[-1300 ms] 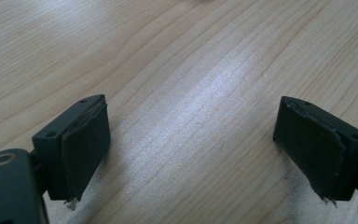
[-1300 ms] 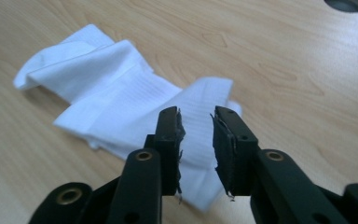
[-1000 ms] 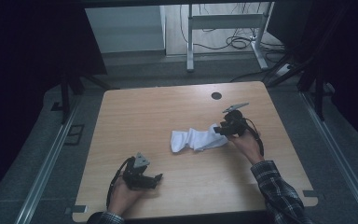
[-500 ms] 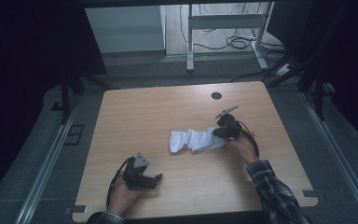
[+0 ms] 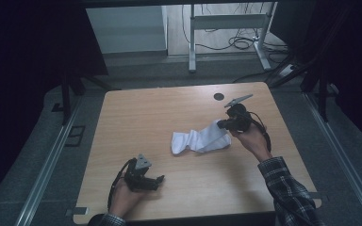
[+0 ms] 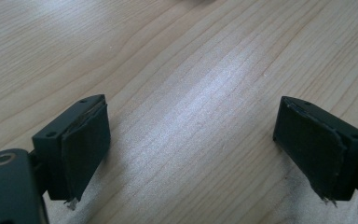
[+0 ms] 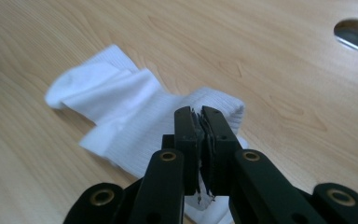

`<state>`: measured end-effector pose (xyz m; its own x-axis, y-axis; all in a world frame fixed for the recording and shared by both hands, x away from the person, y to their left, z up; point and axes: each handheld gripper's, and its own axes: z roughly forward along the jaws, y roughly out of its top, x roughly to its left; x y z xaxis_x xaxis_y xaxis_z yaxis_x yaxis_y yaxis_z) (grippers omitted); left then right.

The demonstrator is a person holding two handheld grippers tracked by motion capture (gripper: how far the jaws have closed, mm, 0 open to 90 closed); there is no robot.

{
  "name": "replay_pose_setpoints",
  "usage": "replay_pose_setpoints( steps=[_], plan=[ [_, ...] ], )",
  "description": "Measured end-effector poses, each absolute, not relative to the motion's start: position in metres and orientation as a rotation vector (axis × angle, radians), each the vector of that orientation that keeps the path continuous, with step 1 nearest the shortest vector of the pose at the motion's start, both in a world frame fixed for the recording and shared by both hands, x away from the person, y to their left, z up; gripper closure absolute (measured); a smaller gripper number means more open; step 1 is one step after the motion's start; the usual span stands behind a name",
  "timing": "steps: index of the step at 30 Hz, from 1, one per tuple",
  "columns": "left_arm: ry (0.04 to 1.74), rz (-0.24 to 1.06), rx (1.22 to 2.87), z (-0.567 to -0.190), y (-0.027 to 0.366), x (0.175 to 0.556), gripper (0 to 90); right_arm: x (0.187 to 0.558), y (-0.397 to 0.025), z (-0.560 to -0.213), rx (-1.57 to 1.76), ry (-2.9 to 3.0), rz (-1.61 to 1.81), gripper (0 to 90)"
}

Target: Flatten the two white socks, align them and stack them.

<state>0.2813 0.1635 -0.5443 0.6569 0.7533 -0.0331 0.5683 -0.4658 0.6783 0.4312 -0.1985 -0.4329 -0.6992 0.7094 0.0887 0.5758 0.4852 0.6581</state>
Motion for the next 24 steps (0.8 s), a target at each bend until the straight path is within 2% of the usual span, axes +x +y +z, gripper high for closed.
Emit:
replay_pose_setpoints(
  steps=[15, 20, 24],
  plan=[
    [1.021, 0.361, 2.200, -0.544, 0.163, 0.281, 11.0, 0.412, -0.188, -0.334, 0.966, 2.414, 1.118, 85.7],
    [1.021, 0.359, 2.201, -0.544, 0.163, 0.282, 11.1, 0.402, -0.204, -0.302, 0.956, 2.341, 1.158, 85.7],
    [1.021, 0.360, 2.201, -0.544, 0.163, 0.281, 11.0, 0.399, -0.224, -0.300, 1.004, 2.319, 1.171, 85.6]
  ],
)
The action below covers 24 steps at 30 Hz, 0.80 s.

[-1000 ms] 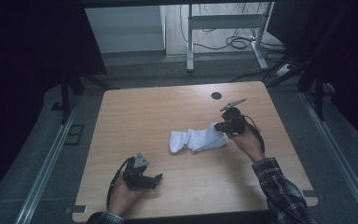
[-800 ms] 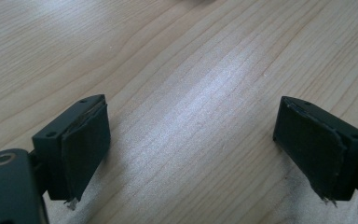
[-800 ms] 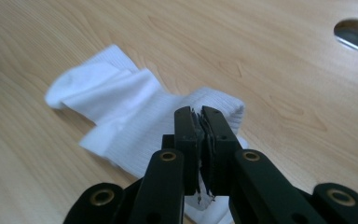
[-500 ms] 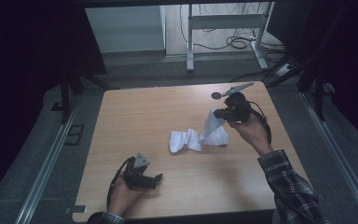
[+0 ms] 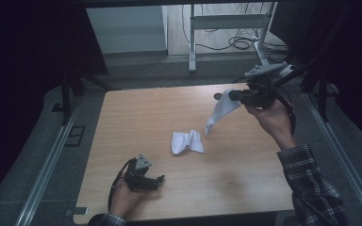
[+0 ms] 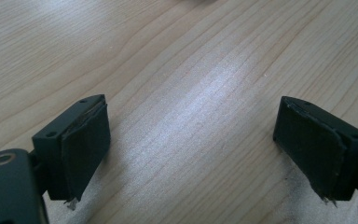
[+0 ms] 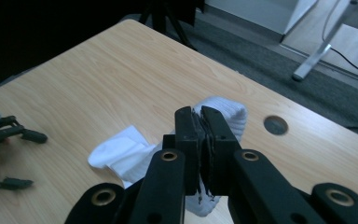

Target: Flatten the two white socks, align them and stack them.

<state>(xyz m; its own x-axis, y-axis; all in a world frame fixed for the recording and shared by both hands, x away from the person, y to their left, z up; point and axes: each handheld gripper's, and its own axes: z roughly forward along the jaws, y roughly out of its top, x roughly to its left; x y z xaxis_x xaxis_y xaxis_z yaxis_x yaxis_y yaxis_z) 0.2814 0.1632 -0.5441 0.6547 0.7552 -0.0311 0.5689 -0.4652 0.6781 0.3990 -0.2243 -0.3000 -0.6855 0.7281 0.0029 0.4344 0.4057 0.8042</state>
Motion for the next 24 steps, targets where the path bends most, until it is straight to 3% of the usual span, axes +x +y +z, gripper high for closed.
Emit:
replay_pose_setpoints(
  steps=[24],
  plan=[
    [1.055, 0.370, 2.187, -0.544, 0.160, 0.283, 10.9, 0.395, -0.349, -0.480, 1.417, 2.328, 0.835, 83.3]
  ],
)
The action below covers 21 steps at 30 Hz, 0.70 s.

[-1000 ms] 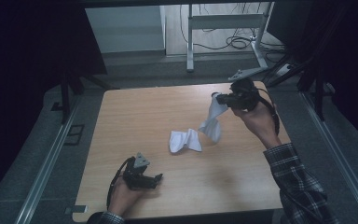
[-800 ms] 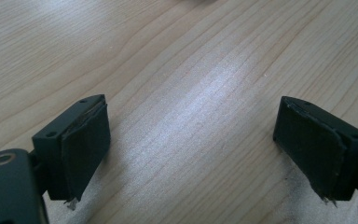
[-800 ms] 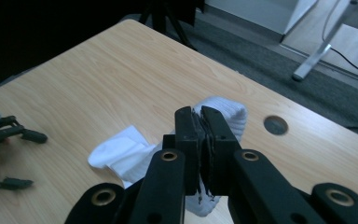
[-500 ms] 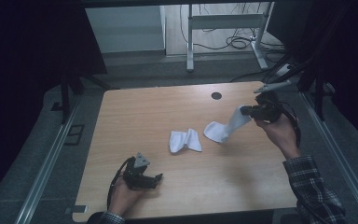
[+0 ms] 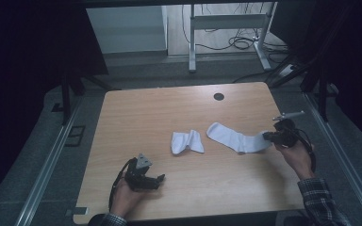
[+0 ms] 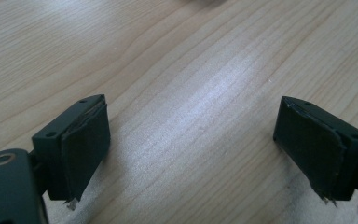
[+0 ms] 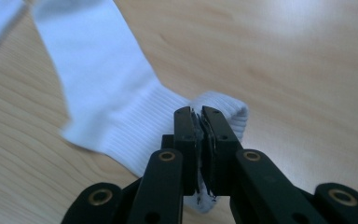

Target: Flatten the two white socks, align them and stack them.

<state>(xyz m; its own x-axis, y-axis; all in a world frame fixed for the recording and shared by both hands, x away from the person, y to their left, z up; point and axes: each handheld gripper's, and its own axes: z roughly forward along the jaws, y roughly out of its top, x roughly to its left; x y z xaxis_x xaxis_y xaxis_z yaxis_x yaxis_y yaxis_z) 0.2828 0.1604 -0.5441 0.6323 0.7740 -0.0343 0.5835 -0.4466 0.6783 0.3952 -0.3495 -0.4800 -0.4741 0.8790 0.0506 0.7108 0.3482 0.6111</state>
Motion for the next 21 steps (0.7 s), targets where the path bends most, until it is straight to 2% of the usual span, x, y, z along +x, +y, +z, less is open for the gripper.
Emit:
replay_pose_setpoints(
  steps=[5, 7, 11, 13, 21],
  plan=[
    [1.092, 0.372, 2.192, -0.542, 0.157, 0.286, 11.1, 0.391, -0.366, -0.509, 1.481, 2.325, 0.823, 75.2],
    [1.107, 0.371, 2.194, -0.541, 0.157, 0.288, 12.7, 0.388, -0.371, -0.510, 1.508, 2.298, 0.885, 68.8],
    [1.120, 0.339, 2.196, -0.536, 0.155, 0.297, 20.7, 0.384, -0.372, -0.506, 1.489, 2.265, 0.928, 64.4],
    [1.103, 0.343, 2.178, -0.531, 0.151, 0.302, 21.9, 0.382, -0.371, -0.504, 1.484, 2.250, 0.938, 61.1],
    [0.995, 0.391, 2.137, -0.496, 0.113, 0.340, 35.7, 0.376, -0.372, -0.506, 1.484, 2.242, 0.933, 59.0]
  ],
)
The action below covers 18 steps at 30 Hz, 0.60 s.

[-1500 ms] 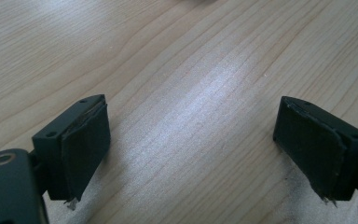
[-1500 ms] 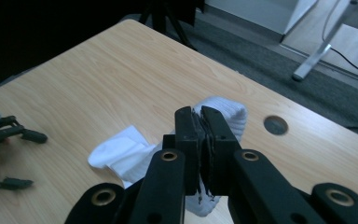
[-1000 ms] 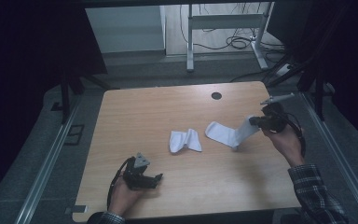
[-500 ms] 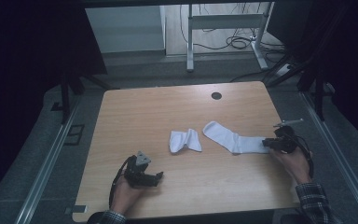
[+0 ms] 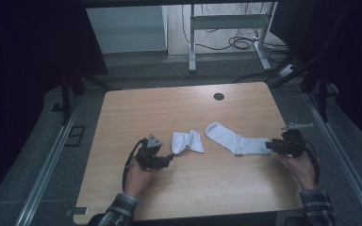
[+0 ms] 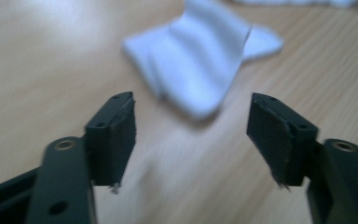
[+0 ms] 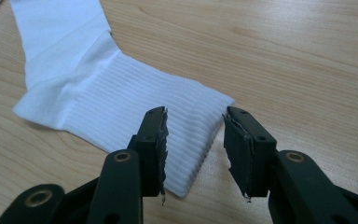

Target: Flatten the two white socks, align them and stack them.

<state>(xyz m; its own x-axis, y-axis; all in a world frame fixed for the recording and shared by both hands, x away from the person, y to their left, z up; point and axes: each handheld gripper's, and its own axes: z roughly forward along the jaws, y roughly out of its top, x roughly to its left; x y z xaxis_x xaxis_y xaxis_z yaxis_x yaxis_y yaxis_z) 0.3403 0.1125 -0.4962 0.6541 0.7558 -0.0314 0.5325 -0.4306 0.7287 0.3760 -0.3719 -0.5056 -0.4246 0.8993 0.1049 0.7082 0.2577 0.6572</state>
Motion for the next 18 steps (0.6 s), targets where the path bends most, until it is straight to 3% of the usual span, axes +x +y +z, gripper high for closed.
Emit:
replay_pose_setpoints(
  steps=[9, 18],
  plan=[
    [0.923, 0.366, 2.148, -0.477, 0.043, 0.391, 47.5, 0.373, -0.376, -0.508, 1.483, 2.237, 0.936, 62.7],
    [0.922, 0.360, 2.221, -0.492, -0.009, 0.435, 63.7, 0.371, -0.378, -0.509, 1.479, 2.231, 0.941, 65.6]
  ],
)
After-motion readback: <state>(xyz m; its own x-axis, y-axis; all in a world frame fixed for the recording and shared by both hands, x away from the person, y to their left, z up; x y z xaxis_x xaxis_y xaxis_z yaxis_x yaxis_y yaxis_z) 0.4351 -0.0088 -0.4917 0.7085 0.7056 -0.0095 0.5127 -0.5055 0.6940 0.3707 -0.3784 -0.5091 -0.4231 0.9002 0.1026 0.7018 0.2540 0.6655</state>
